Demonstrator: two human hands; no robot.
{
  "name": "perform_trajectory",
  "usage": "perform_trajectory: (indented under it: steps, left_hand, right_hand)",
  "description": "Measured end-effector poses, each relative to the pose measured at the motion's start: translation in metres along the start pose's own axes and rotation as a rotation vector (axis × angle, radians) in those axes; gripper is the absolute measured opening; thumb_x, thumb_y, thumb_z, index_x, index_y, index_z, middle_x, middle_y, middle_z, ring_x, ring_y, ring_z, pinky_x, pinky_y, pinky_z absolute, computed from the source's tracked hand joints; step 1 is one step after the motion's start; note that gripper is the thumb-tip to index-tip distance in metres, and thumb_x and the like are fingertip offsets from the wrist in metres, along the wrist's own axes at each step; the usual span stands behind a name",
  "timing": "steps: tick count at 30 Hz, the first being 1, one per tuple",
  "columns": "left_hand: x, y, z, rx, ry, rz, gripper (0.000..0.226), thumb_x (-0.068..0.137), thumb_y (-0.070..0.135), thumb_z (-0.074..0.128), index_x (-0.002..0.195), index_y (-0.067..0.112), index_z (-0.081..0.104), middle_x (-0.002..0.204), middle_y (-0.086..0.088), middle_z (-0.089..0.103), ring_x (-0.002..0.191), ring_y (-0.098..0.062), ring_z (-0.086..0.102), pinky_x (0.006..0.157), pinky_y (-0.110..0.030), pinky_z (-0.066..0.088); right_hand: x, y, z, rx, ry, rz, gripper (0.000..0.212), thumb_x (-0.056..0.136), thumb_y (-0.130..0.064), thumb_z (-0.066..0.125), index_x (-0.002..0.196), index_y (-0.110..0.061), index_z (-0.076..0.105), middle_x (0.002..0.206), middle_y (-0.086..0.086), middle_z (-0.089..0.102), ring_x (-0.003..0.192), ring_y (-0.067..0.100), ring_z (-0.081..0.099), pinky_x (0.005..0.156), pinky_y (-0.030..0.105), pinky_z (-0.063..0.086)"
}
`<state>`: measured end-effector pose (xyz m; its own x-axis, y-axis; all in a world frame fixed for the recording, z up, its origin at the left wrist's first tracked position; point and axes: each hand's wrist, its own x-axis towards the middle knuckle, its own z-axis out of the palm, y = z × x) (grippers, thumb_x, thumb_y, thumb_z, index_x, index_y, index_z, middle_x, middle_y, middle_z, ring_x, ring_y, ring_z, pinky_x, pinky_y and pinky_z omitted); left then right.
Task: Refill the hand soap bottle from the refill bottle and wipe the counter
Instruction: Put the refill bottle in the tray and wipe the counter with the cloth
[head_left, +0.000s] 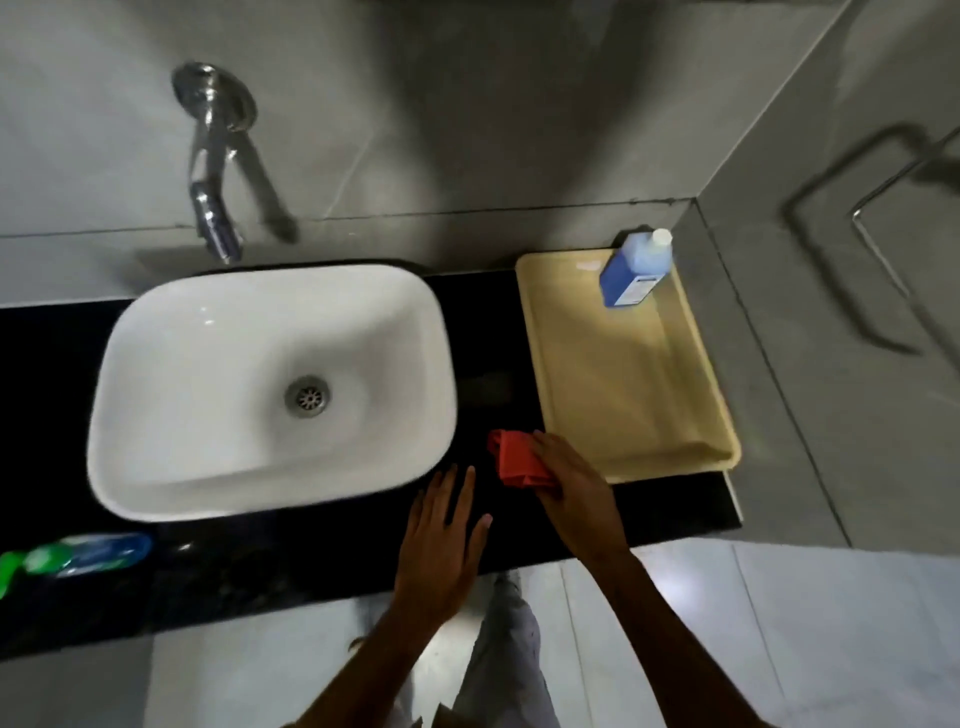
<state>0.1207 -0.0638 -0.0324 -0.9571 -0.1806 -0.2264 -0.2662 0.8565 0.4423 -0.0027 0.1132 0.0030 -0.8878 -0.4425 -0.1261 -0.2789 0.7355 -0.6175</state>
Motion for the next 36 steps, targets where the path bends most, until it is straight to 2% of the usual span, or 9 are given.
perform_trajectory:
  steps: [5,7,9,12,16,22,27,33,36]
  left_hand:
    - [-0.084,-0.099,0.011,0.07,-0.033,-0.105,0.065,0.102,0.059,0.016,0.16,0.028,0.011,0.169,-0.001,0.016,0.156,-0.02,0.014,0.127,-0.04,0.014]
    - [-0.111,-0.133,0.016,0.103,-0.049,-0.142,0.067,0.101,0.058,0.017,0.16,0.025,0.01,0.17,-0.003,0.008,0.157,-0.023,0.009,0.127,-0.044,0.017]
    - [-0.128,-0.155,0.02,0.164,-0.062,-0.12,0.068,0.102,0.056,0.019,0.16,0.023,0.009,0.17,-0.004,0.002,0.158,-0.025,0.005,0.125,-0.049,0.021]
    - [-0.133,-0.167,0.031,0.195,-0.082,-0.081,0.07,0.102,0.054,0.027,0.16,0.021,0.007,0.17,-0.006,-0.001,0.158,-0.026,0.0,0.123,-0.051,0.021]
    - [-0.132,-0.169,0.045,0.228,-0.056,-0.097,0.073,0.101,0.058,0.026,0.16,0.02,0.008,0.17,-0.009,0.0,0.158,-0.029,0.001,0.125,-0.053,0.016]
    - [-0.134,-0.173,0.048,0.224,-0.04,-0.068,0.071,0.101,0.056,0.023,0.16,0.02,0.011,0.17,-0.008,0.002,0.157,-0.029,0.003,0.125,-0.054,0.015]
    - [-0.134,-0.175,0.046,0.208,-0.048,-0.066,0.069,0.102,0.057,0.019,0.16,0.021,0.01,0.17,-0.007,-0.001,0.158,-0.027,0.0,0.125,-0.053,0.015]
    - [-0.139,-0.169,0.042,0.175,-0.043,-0.064,0.068,0.102,0.054,0.017,0.16,0.019,0.009,0.17,-0.01,-0.001,0.157,-0.028,-0.002,0.127,-0.052,0.016]
    - [-0.144,-0.172,0.041,0.138,-0.038,-0.052,0.067,0.102,0.054,0.017,0.16,0.02,0.012,0.17,-0.01,0.001,0.158,-0.027,0.001,0.126,-0.049,0.013]
  right_hand:
    - [-0.023,-0.02,0.082,-0.145,-0.186,-0.02,0.066,0.094,-0.023,0.064,0.155,-0.025,0.037,0.167,-0.003,0.025,0.157,0.021,0.016,0.119,0.044,0.037]
    - [-0.03,-0.018,0.104,-0.222,-0.242,-0.029,0.086,0.09,-0.051,0.066,0.16,-0.021,0.026,0.17,0.002,0.009,0.158,0.027,0.0,0.128,0.048,0.018]
    - [-0.035,-0.018,0.116,-0.209,-0.159,0.02,0.087,0.091,-0.072,0.048,0.16,-0.023,0.026,0.17,0.0,0.008,0.158,0.025,-0.003,0.128,0.048,0.009]
    - [-0.033,-0.019,0.134,-0.219,-0.029,0.048,0.063,0.103,-0.059,0.024,0.16,-0.03,0.026,0.171,-0.003,0.01,0.159,0.02,-0.001,0.127,0.053,0.015]
    - [-0.032,-0.027,0.166,-0.417,0.113,0.085,0.058,0.108,-0.045,0.028,0.162,-0.027,0.017,0.171,0.004,0.008,0.159,0.025,0.0,0.128,0.05,0.012]
    - [-0.078,0.012,0.161,-0.522,0.05,-0.097,0.062,0.106,-0.051,0.028,0.162,-0.03,0.011,0.172,-0.002,0.003,0.159,0.021,0.003,0.126,0.051,0.019]
    - [-0.03,-0.011,0.175,-0.511,0.274,0.243,0.06,0.107,-0.049,0.025,0.162,-0.027,0.012,0.171,0.005,0.009,0.158,0.027,0.006,0.125,0.053,0.017]
    - [-0.074,-0.028,0.2,-0.586,0.019,-0.224,0.063,0.106,-0.052,0.028,0.162,-0.03,0.01,0.172,0.0,0.004,0.159,0.024,0.002,0.126,0.053,0.016]
    - [-0.084,-0.001,0.173,-0.628,0.04,-0.123,0.063,0.105,-0.053,0.027,0.162,-0.033,0.01,0.172,-0.003,0.003,0.159,0.022,0.002,0.124,0.055,0.019]
